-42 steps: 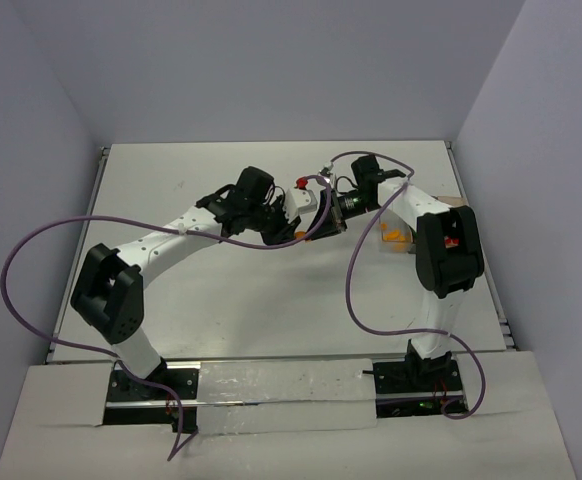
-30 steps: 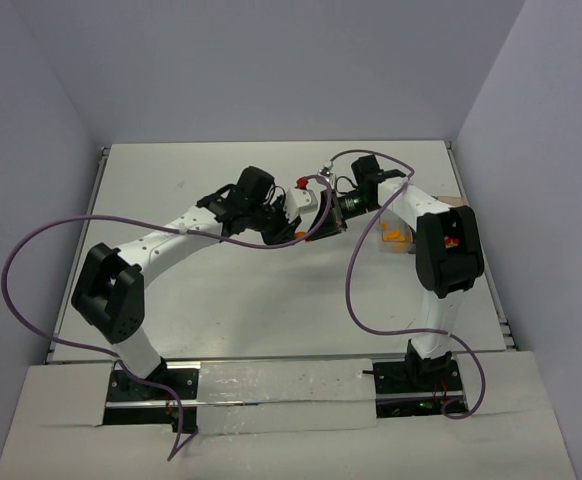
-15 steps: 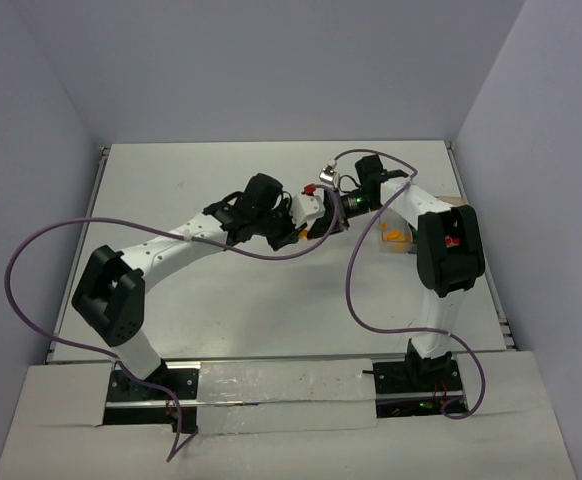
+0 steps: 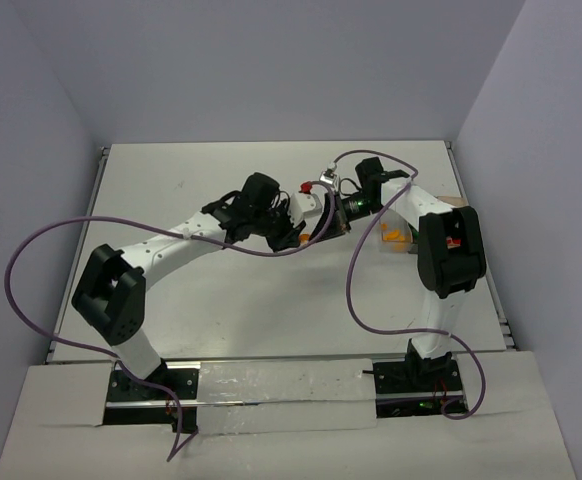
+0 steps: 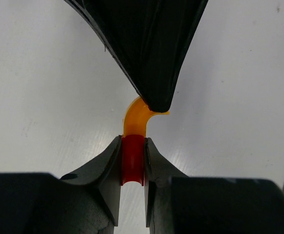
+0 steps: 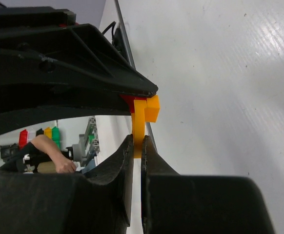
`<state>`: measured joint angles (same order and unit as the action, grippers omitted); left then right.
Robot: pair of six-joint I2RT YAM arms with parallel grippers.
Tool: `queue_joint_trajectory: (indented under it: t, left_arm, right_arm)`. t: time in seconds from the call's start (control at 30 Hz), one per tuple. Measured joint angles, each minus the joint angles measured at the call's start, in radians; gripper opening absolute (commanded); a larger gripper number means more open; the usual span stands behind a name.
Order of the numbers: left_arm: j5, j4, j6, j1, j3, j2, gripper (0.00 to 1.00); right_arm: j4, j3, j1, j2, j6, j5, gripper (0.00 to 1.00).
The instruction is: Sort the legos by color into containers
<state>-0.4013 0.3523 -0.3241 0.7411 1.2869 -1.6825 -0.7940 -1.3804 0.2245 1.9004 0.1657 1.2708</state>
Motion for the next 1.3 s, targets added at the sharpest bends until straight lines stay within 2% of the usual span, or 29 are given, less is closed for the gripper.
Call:
queue_joint_trajectory:
  t: [0.33, 0.53, 0.73, 0.87, 1.07, 1.3]
  left_arm:
    - [-0.101, 0.015, 0.086, -0.012, 0.0, 0.0, 0.0]
    - [-0.036, -0.002, 0.079, 0.013, -0.012, 0.006, 0.0]
    - [0.19, -0.046, 0.025, 0.063, -0.063, 0.026, 0.0]
    - [0.271, -0.051, 0.008, 0.059, -0.072, 0.026, 0.0]
    - [0.266, -0.055, 0.013, 0.045, -0.073, 0.026, 0.0]
    - [0.156, -0.053, 0.061, -0.023, -0.1, 0.027, 0.0]
  right_arm:
    - [-0.147, -0.013, 0.0, -0.004, 0.154, 0.021, 0.0]
    - [-0.164, -0.02, 0.0, -0.004, 0.175, 0.015, 0.0]
    - [-0.084, -0.011, 0.006, -0.013, 0.029, 0.045, 0.0]
    - [0.017, 0.03, 0.007, -0.021, -0.093, -0.002, 0.0]
    - [0.074, 0.042, 0.002, -0.021, -0.175, -0.049, 0.0]
    - [0.084, 0.044, -0.047, -0.021, -0.191, -0.091, 0.0]
